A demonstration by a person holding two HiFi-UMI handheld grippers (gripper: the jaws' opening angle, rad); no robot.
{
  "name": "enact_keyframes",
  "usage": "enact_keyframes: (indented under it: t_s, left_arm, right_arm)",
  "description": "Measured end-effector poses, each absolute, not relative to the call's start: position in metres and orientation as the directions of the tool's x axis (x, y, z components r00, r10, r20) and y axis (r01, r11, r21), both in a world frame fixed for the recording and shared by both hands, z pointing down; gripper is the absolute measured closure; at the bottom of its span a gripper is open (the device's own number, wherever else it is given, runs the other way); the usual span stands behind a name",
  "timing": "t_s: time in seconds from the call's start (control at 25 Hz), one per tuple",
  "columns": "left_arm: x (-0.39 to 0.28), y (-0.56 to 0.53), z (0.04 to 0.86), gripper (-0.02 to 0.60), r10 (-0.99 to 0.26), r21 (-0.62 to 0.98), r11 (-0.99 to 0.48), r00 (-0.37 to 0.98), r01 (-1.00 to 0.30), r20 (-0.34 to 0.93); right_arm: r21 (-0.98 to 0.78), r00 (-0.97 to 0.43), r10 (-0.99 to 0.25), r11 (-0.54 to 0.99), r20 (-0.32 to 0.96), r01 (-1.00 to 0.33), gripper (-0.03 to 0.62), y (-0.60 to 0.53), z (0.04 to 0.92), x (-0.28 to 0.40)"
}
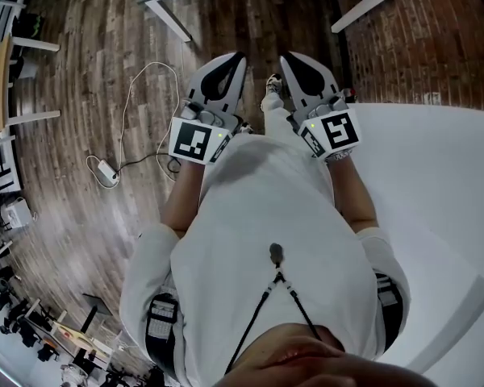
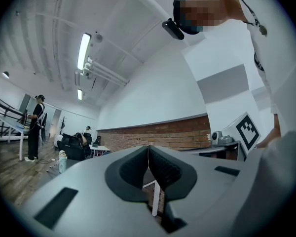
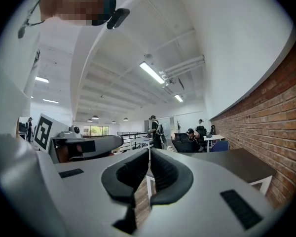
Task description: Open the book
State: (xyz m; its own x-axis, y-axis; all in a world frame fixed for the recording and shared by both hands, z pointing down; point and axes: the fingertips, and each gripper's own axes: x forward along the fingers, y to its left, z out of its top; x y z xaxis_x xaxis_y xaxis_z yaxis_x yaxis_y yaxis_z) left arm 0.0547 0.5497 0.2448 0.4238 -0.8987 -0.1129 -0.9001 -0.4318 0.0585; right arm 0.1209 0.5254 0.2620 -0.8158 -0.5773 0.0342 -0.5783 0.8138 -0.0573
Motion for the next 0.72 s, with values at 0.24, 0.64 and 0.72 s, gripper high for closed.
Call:
enact_keyframes:
  t_s: [0.24, 0.64, 0.72]
  left_arm:
    - [0.046, 0.515, 0.249, 0.557, -0.907, 0.056, -0.415, 0.409, -0.908, -0.097]
    - [0.045, 0.436, 0.257, 0.557, -0.913, 0.053, -0.404, 0.400, -0.913, -0.077]
    - [0.043, 0.420, 0.259, 0.557, -0.915, 0.054, -0.400, 0.396, -0.915, -0.071]
  right_arm:
    - [-0.072, -0.828, -0.560, 0.825, 0.033, -0.560, 0.556, 0.488, 0.267, 0.111]
    - [-0.090, -0.831, -0.554, 0.826, 0.048, -0.556, 0.556, 0.404, 0.277, 0.108]
    - [-0.100, -0.830, -0.555, 0.824, 0.055, -0.558, 0.556, 0.385, 0.281, 0.107]
